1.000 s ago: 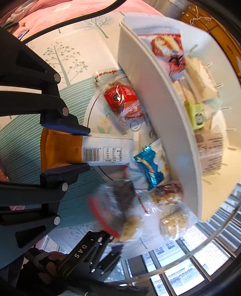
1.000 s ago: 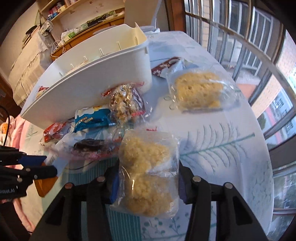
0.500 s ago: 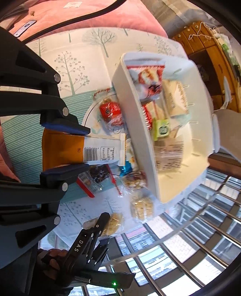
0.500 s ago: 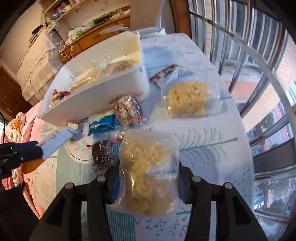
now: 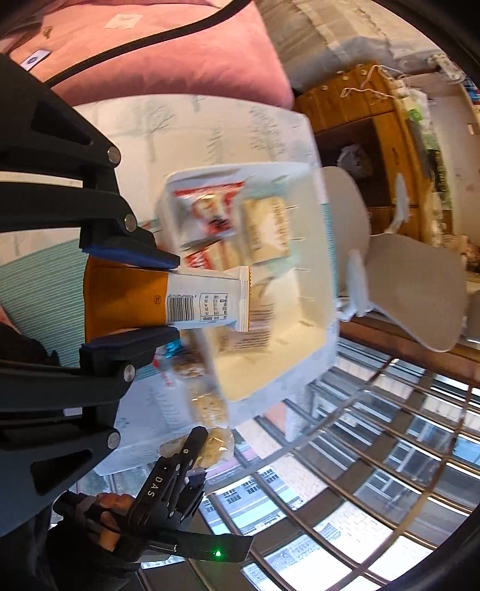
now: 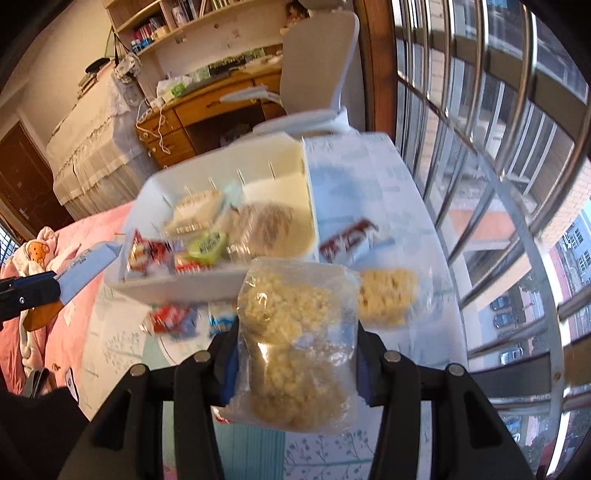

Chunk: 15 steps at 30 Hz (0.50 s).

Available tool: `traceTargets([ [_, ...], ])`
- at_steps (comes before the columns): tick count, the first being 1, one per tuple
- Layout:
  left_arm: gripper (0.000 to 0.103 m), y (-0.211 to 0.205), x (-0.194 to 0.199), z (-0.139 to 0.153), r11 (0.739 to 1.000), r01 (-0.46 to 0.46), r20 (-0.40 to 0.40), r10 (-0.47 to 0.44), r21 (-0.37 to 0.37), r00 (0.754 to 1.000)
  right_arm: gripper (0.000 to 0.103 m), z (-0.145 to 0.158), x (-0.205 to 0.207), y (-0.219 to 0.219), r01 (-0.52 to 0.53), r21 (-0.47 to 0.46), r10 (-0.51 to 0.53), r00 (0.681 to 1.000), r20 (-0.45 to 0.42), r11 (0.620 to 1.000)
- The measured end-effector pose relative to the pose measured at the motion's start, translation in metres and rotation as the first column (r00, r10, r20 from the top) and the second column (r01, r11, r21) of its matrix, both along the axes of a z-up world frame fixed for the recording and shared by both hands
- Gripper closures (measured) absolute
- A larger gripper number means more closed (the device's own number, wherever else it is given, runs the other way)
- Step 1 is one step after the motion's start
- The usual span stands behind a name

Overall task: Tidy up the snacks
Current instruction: 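Lift both held snacks into the white basket and open both grippers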

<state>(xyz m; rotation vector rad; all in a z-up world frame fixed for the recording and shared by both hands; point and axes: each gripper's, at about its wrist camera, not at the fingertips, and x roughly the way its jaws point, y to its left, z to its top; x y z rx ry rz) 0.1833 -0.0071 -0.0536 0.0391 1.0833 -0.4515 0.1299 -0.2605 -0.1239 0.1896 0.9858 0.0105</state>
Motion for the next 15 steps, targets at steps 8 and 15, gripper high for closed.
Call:
traceTargets([
  [8,0.073,0.017,0.046,0.019,0.999,0.036,0.076,-0.034,-0.023,0.996,0.054,0.032,0.035,0.02,0.033,-0.007,-0.032,0.996,0.081,0.999],
  [15,0.073,0.029,0.089,0.007,0.997,0.062,0.073,-0.058,-0.053,0.996,0.054,0.036,0.067,0.042,0.075,-0.009,-0.073,0.991,0.111,0.997],
])
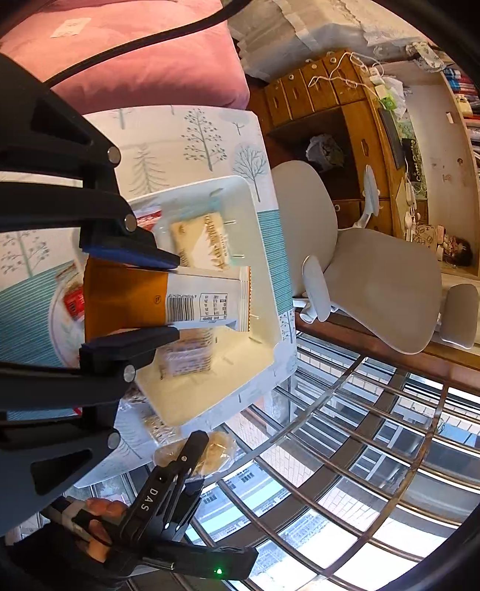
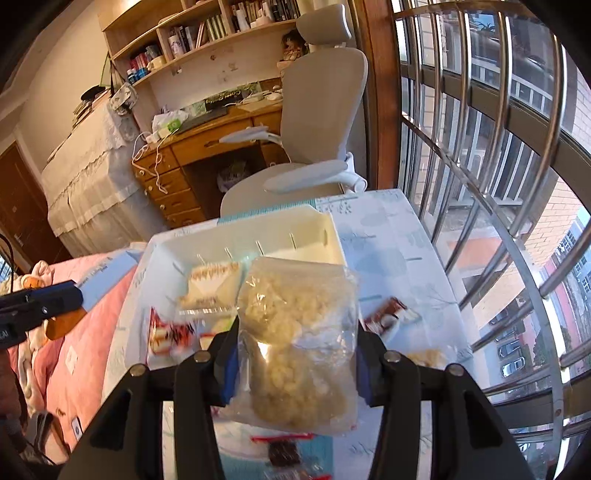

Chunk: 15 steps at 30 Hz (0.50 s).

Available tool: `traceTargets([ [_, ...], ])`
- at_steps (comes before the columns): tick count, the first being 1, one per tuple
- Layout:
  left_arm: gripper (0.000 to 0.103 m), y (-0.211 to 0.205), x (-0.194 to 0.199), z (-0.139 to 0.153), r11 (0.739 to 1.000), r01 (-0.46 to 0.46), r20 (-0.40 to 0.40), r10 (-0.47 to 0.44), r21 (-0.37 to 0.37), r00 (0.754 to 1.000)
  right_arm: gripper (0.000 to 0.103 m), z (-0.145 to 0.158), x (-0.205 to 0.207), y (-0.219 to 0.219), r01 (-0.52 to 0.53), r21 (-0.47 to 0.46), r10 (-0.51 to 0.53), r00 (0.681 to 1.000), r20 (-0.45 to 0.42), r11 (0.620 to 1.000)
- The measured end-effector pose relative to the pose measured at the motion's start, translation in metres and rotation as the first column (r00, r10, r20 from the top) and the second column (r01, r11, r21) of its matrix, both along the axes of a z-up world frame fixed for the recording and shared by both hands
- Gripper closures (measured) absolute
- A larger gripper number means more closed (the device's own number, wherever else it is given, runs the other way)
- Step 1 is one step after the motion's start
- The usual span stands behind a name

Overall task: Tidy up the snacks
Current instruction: 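Lift both held snacks into the white basket and open both grippers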

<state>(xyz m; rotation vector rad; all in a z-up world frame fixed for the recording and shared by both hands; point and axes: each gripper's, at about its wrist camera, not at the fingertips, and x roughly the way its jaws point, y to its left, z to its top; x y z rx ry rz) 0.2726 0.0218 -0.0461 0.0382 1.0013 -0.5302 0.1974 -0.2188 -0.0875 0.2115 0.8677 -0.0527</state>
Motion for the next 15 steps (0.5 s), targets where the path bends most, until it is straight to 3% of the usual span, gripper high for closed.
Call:
traceTargets([
  [3,0.069,0.005,0.013,-0.007,0.999,0.029,-0.021,-0.029,-0.029,0.999,0.054,-0.002,0.016,0.014,0.021,-0.003,-0.021,1.0,0.003,1.0],
  [5,0.055,0.009,0.019,-0.013,0.998,0.041,-0.054,-0.044,-0.051,0.998,0.053,-0.004,0.021,0.021,0.035,-0.004,-0.035,0.999,0.004,0.999],
  [7,0.035,0.013,0.021,-0.02,0.998,0.053,-0.075,-0.056,-0.038,0.996,0.051,-0.007,0.025,0.029,0.057,-0.01,-0.057,0.998,0.002,0.998],
  [11,0.03,0.02,0.02,-0.027,0.997,0.081,-0.089,-0.081,-0.011,0.993,0.032,-0.017,0.03,0.042,0.083,-0.017,-0.084,0.996,-0.032,0.996],
  [15,0.026,0.031,0.02,-0.032,0.996,0.082,-0.119,-0.084,-0.022,0.989,0.031,-0.021,0.028,0.047,0.112,-0.024,-0.113,0.992,-0.055,0.993],
])
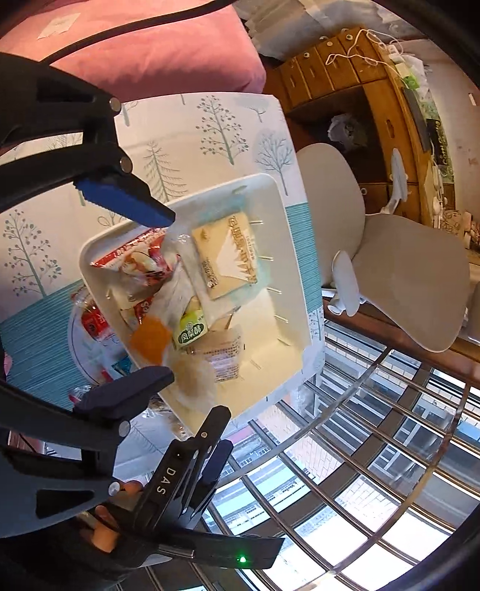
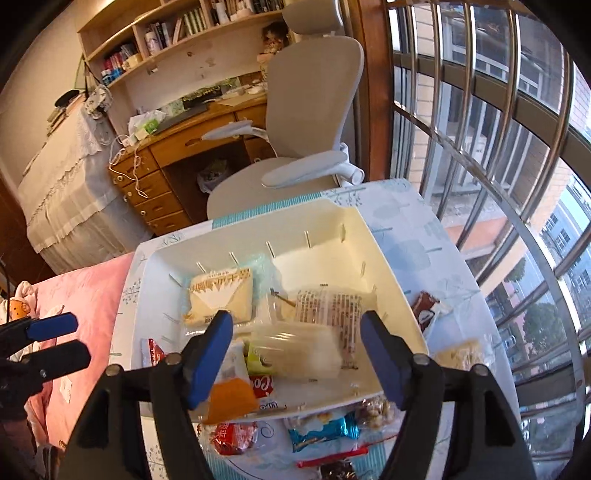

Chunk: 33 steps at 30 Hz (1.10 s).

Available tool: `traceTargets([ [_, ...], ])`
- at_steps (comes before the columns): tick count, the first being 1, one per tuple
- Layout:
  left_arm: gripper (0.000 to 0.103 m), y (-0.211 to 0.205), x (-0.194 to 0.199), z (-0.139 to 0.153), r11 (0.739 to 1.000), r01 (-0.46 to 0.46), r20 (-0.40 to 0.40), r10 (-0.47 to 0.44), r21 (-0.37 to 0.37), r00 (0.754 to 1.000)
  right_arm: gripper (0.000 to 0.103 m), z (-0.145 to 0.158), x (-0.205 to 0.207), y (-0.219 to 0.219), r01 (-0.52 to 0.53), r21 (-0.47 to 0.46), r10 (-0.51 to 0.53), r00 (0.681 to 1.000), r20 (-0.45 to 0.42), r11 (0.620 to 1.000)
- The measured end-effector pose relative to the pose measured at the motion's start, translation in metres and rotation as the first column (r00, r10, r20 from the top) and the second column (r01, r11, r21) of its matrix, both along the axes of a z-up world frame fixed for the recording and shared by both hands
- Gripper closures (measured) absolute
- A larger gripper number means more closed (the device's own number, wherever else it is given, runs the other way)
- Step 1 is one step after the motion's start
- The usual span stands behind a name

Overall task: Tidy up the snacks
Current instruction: 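Lift both held snacks into the white basket and open both grippers, then move the left gripper to the brown cake packet while the right gripper approaches the large rice-crisp bag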

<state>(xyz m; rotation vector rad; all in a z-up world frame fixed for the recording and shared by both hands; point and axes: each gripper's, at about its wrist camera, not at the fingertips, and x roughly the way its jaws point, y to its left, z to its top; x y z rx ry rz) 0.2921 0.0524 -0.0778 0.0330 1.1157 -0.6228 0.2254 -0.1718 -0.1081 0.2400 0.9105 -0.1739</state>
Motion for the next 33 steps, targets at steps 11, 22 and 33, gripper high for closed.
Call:
traceTargets([
  [11,0.026,0.004,-0.029,-0.016,0.999,-0.007,-0.059,0.004,-0.041,0.998,0.029,-0.01,-0.044,-0.013,0.103,0.027,-0.101,0.993,-0.057,0.994],
  [22,0.026,-0.011,-0.075,-0.032,1.0,0.003,-0.142,-0.004,-0.005,0.99,0.029,-0.043,-0.104,-0.041,0.186,0.071,-0.173,0.973,-0.149,0.98],
  [33,0.026,-0.048,-0.114,-0.039,0.998,-0.066,-0.214,0.068,0.017,0.974,0.029,-0.052,-0.136,-0.085,0.138,0.09,-0.117,0.972,-0.203,0.986],
])
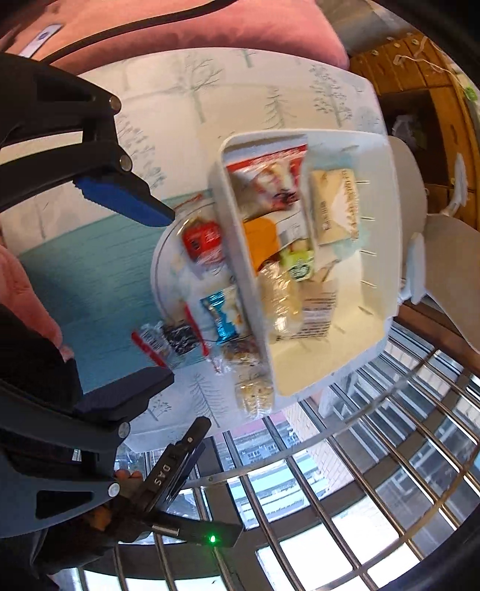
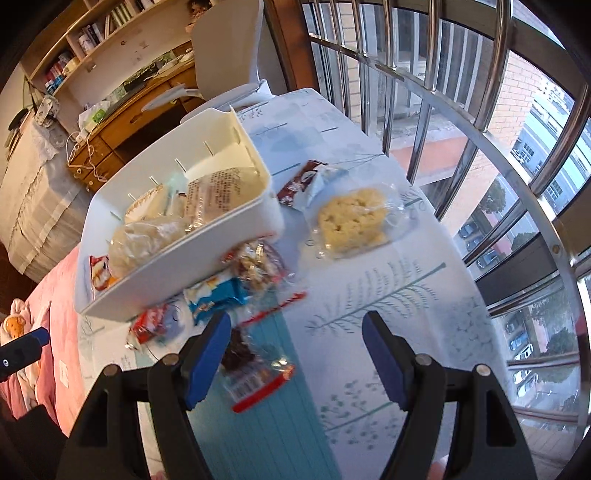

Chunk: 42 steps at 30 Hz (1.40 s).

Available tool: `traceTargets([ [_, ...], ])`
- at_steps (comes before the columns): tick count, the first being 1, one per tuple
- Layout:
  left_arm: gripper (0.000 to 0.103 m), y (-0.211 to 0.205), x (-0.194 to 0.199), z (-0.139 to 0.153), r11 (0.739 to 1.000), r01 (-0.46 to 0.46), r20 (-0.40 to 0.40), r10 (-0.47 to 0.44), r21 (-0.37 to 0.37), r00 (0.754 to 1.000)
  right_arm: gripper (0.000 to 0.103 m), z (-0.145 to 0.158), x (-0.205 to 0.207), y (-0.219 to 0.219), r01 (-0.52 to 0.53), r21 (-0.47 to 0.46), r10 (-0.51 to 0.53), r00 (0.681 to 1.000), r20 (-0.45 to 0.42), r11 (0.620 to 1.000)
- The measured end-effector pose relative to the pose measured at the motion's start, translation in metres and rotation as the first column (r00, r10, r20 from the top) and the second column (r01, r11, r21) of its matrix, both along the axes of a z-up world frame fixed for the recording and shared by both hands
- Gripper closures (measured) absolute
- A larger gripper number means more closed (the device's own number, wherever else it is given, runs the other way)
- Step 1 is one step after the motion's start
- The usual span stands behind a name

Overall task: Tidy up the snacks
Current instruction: 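Move the left gripper to the brown cake packet while the right gripper approaches the large rice-crisp bag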

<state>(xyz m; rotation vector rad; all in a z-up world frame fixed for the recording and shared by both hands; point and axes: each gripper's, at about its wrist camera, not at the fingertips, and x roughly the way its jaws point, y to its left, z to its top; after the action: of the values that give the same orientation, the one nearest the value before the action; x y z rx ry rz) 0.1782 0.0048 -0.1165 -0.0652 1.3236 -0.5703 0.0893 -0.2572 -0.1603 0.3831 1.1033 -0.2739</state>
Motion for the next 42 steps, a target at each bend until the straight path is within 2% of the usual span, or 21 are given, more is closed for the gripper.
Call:
traceTargets([
  [6,0.026,-0.033,-0.019,-0.005,0.998,-0.042,0.005,0.042,0.042,0.999,0.029,0.0,-0.007,-0.017,-0.092,-0.008,0.092,0.995,-0.026,0.996],
  [13,0.026,-0.065,-0.034,-0.018,0.989,-0.138,-0.016,0.139,0.06,0.99,0.029,-0.002,-0.008,-0.039,-0.23,-0.017,0.229,0.972,-0.048,0.973],
  [23,0.026,-0.09,-0.047,-0.05,0.951,-0.3,-0.052,0.304,0.078,0.951,0.029,-0.01,-0.002,-0.07,-0.389,-0.028,0.386,0.919,-0.081,0.921],
  [28,0.026,-0.1,-0.051,-0.068,0.933,-0.346,-0.062,0.353,0.102,0.933,0.029,-0.015,0.01,-0.089,-0.407,-0.004,0.406,0.911,-0.077,0.913],
  [33,0.026,-0.11,-0.051,-0.085,0.918,-0.385,-0.075,0.392,0.097,0.917,0.028,-0.025,0.025,-0.104,-0.385,0.065,0.39,0.917,-0.084,0.921],
  [37,0.026,-0.116,-0.05,-0.1,0.903,-0.415,-0.086,0.425,0.116,0.901,0.021,-0.028,0.039,-0.106,-0.403,0.104,0.411,0.909,-0.068,0.909],
  [42,0.026,-0.12,-0.047,-0.114,0.883,-0.448,-0.096,0.463,0.141,0.881,0.02,-0.042,0.056,-0.107,-0.389,0.156,0.406,0.909,-0.098,0.908],
])
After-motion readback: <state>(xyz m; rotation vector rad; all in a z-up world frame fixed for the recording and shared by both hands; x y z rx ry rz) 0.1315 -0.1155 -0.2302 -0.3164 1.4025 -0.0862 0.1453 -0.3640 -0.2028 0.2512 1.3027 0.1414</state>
